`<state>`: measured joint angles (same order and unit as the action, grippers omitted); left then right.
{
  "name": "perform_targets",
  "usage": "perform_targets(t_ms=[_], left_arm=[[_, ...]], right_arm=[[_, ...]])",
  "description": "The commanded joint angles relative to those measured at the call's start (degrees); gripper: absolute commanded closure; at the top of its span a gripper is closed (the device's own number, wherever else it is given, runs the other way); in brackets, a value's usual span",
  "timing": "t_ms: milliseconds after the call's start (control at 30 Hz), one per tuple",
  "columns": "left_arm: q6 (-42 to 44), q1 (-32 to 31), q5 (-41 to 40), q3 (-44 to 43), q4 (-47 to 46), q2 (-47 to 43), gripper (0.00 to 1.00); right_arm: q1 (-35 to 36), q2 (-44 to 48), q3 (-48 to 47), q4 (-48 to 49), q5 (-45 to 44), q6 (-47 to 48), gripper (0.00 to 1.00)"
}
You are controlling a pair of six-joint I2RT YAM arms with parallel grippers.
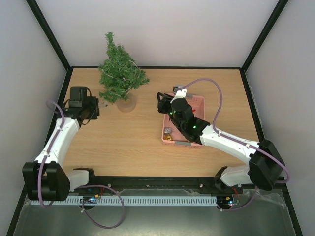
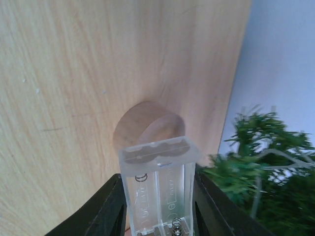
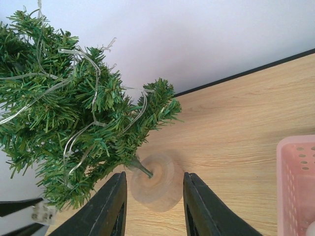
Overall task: Decorate the small christmas tree
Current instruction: Hang the decoration item on the Christmas tree.
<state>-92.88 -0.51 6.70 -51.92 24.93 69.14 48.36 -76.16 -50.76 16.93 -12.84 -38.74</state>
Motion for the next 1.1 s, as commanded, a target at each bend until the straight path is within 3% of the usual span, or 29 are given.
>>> perform_targets(t_ms=[0, 200, 600, 900, 1067], left_arm=[[4.7, 0.51, -7.6, -4.73, 4.54, -1.97, 0.65], [10.78, 1.38, -11.09, -8.72, 1.76, -1.74, 0.65], [30.41, 2.01, -9.18, -13.21, -10.87, 3.14, 0.64], [47.1, 2.74, -3.98, -12.61, -17.16, 4.71, 0.64], [51.73, 4.64, 0.85, -11.13, -20.53, 6.17, 0.65]], right_arm=[[0.05, 1.69, 0.58, -0.49, -1.68, 0.52, 0.69], [0.07, 2.61, 0.66, -1.06, -1.92, 0.5, 0.69], [0.07, 4.0, 1.12, -1.76, -2.87, 0.92, 0.69], [0.06, 3.56, 0.82, -1.64, -3.08, 0.96, 0.69], [0.07, 2.92, 0.58, -1.69, -2.94, 0.98, 0.69]])
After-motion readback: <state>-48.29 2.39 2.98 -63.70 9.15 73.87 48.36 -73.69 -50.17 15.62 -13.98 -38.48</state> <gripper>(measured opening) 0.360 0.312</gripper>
